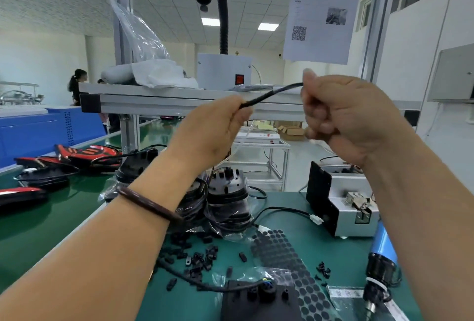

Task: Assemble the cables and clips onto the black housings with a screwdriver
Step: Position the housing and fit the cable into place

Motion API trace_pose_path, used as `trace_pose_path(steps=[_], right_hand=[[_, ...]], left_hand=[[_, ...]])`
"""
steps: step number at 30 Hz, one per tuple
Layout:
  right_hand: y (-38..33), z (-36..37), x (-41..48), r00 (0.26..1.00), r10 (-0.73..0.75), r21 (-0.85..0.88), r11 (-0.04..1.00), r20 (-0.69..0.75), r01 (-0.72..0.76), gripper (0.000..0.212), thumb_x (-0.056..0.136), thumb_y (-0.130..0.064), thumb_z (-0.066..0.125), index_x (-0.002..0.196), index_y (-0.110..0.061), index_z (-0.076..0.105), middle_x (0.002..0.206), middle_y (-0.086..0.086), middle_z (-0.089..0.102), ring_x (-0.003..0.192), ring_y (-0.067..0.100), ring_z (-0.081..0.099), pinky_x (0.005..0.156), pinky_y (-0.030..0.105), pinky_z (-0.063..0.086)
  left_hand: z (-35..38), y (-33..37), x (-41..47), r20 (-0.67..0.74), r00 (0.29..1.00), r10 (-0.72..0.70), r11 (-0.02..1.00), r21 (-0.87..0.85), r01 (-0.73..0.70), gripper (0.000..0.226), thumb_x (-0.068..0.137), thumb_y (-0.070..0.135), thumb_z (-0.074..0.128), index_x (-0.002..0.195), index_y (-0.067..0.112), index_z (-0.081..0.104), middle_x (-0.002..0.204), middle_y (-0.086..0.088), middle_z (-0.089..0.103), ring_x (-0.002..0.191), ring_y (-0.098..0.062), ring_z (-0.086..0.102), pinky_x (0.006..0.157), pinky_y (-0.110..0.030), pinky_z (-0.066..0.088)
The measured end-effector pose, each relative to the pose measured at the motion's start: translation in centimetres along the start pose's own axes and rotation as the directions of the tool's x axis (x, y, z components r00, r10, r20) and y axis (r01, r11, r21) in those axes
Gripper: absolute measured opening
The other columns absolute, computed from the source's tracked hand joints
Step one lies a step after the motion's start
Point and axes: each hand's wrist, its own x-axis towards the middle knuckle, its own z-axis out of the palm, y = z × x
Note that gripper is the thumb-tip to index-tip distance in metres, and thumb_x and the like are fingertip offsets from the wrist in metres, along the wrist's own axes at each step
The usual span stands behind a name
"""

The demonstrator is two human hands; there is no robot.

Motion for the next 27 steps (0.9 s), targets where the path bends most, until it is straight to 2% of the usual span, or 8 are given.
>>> trace_pose_path(steps=[4, 7, 10, 13, 15, 21, 23, 27], right_hand=[[3.9, -1.3, -1.7, 0.982, 0.184, 0.173, 0.969, -0.047, -0.174, 0.067, 0.082, -0.071, 0.045, 0.123, -0.019, 0.054, 0.098, 0.008, 0.072, 0.073, 0.016, 0.067, 0.065, 0.030, 0.054], [9.9, -0.7, -5.9, 0.943, 0.321, -0.207, 0.920, -0.084, -0.332, 0.033, 0.092, -0.042, 0.056, 0.117, -0.021, 0.060, 0.096, 0.004, 0.071, 0.073, 0.008, 0.063, 0.068, 0.026, 0.055], [15.1, 0.2, -10.2, 0.905, 0.388, -0.724, 0.673, 0.173, -0.150, 0.012, 0.092, -0.028, 0.063, 0.099, -0.029, 0.072, 0.086, -0.015, 0.066, 0.073, -0.009, 0.057, 0.071, 0.015, 0.050], [16.0, 0.9, -11.8, 0.860, 0.397, -0.741, 0.671, 0.319, -0.035, 0.030, 0.091, -0.017, 0.055, 0.112, -0.034, 0.069, 0.093, -0.026, 0.057, 0.087, -0.012, 0.054, 0.075, 0.004, 0.039], [15.7, 0.9, -11.9, 0.830, 0.406, -0.708, 0.706, 0.383, -0.019, 0.042, 0.082, -0.016, 0.052, 0.116, -0.037, 0.065, 0.096, -0.033, 0.052, 0.088, -0.009, 0.054, 0.074, 0.005, 0.039], [16.8, 2.4, -12.8, 0.884, 0.233, -0.783, 0.587, 0.405, 0.204, 0.026, 0.086, -0.053, 0.061, 0.109, -0.044, 0.056, 0.106, -0.024, 0.047, 0.090, -0.009, 0.046, 0.080, 0.012, 0.038], [17.2, 2.8, -12.8, 0.891, 0.137, -0.787, 0.539, 0.433, 0.300, 0.022, 0.089, -0.052, 0.055, 0.104, -0.036, 0.057, 0.103, -0.018, 0.048, 0.087, -0.004, 0.044, 0.073, 0.010, 0.032], [17.7, 2.9, -13.1, 0.933, 0.058, -0.775, 0.576, 0.355, 0.259, 0.014, 0.094, -0.049, 0.042, 0.092, -0.035, 0.045, 0.084, -0.018, 0.048, 0.078, -0.001, 0.044, 0.065, 0.005, 0.030]], left_hand=[[-0.1, -5.0, -2.5, -0.071, 0.932, -0.357, 0.931, 0.061, 0.361, 0.033, 0.102, 0.038, 0.031, 0.102, 0.019, 0.057, 0.079, 0.002, 0.061, 0.066, -0.017, 0.051, 0.058, -0.030, 0.033], [0.8, -8.0, -5.1, -0.056, 0.804, -0.592, 0.798, 0.096, 0.595, 0.037, 0.103, 0.030, 0.030, 0.115, 0.012, 0.059, 0.111, -0.017, 0.063, 0.100, -0.035, 0.056, 0.078, -0.039, 0.038], [2.0, -9.7, -8.2, 0.047, 0.722, -0.690, 0.717, 0.183, 0.673, 0.039, 0.103, 0.028, 0.029, 0.129, 0.009, 0.052, 0.123, -0.023, 0.059, 0.111, -0.040, 0.052, 0.087, -0.042, 0.039], [2.5, -10.2, -10.5, 0.122, 0.689, -0.714, 0.699, 0.171, 0.694, 0.045, 0.103, 0.026, 0.030, 0.148, 0.019, 0.034, 0.138, -0.012, 0.053, 0.123, -0.036, 0.047, 0.095, -0.040, 0.038], [2.8, -10.5, -11.2, 0.153, 0.687, -0.711, 0.703, 0.169, 0.690, 0.048, 0.103, 0.022, 0.031, 0.151, 0.021, 0.027, 0.133, -0.009, 0.056, 0.113, -0.033, 0.053, 0.085, -0.037, 0.039], [3.6, -10.7, -12.6, 0.244, 0.679, -0.693, 0.694, -0.033, 0.719, 0.055, 0.102, 0.013, 0.036, 0.153, 0.023, 0.019, 0.132, -0.006, 0.048, 0.082, -0.019, 0.055, 0.069, -0.032, 0.039], [3.7, -10.2, -12.6, 0.282, 0.600, -0.749, 0.525, -0.299, 0.797, 0.056, 0.102, 0.007, 0.037, 0.151, 0.029, 0.022, 0.128, 0.000, 0.048, 0.081, -0.014, 0.055, 0.075, -0.029, 0.043], [1.8, -10.8, -12.0, 0.473, 0.429, -0.770, -0.092, -0.747, 0.658, 0.047, 0.098, -0.005, 0.037, 0.142, 0.011, 0.040, 0.114, -0.011, 0.058, 0.088, -0.018, 0.060, 0.079, -0.033, 0.048]])
